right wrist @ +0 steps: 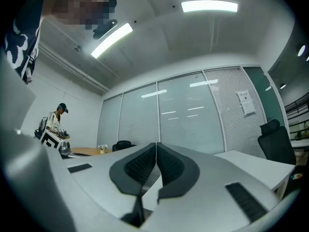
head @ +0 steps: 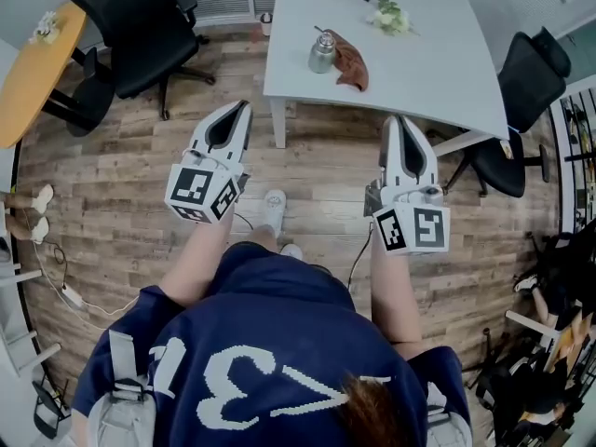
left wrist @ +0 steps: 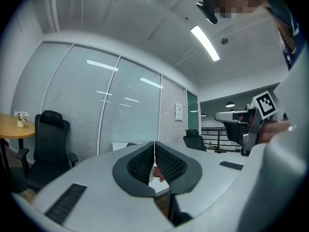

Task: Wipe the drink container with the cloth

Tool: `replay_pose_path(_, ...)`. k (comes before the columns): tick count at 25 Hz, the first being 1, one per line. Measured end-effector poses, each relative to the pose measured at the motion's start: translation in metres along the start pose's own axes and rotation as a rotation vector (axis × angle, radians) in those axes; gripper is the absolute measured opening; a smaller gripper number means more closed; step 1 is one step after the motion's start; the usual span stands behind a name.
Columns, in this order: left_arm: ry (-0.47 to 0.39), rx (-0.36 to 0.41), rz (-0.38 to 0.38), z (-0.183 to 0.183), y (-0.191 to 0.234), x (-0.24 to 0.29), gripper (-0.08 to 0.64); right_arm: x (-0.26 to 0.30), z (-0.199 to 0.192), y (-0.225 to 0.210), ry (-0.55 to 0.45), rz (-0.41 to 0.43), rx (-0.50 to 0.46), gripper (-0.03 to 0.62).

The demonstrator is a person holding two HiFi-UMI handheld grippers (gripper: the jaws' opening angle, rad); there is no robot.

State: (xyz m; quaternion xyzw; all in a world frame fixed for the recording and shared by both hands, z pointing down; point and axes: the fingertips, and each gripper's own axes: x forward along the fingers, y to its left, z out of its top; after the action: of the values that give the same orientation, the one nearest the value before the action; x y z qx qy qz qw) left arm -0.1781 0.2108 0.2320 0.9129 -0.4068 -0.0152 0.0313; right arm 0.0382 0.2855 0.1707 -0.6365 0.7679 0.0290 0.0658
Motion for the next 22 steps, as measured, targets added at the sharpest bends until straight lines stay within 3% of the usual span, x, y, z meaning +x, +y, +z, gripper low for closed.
replay_pose_path(11, -0.032, 0.018, -0.066, 0.025, 0.080, 0.107, 0.018, 0.118, 0.000, -0.025, -0.010, -0.057, -0.017, 0.026)
replay_pose_path(22, 0.017, -0.028, -0.072, -0.003, 0.099, 0.166, 0.018, 0.172, -0.029, -0.063, 0.047, -0.054, 0.015, 0.027)
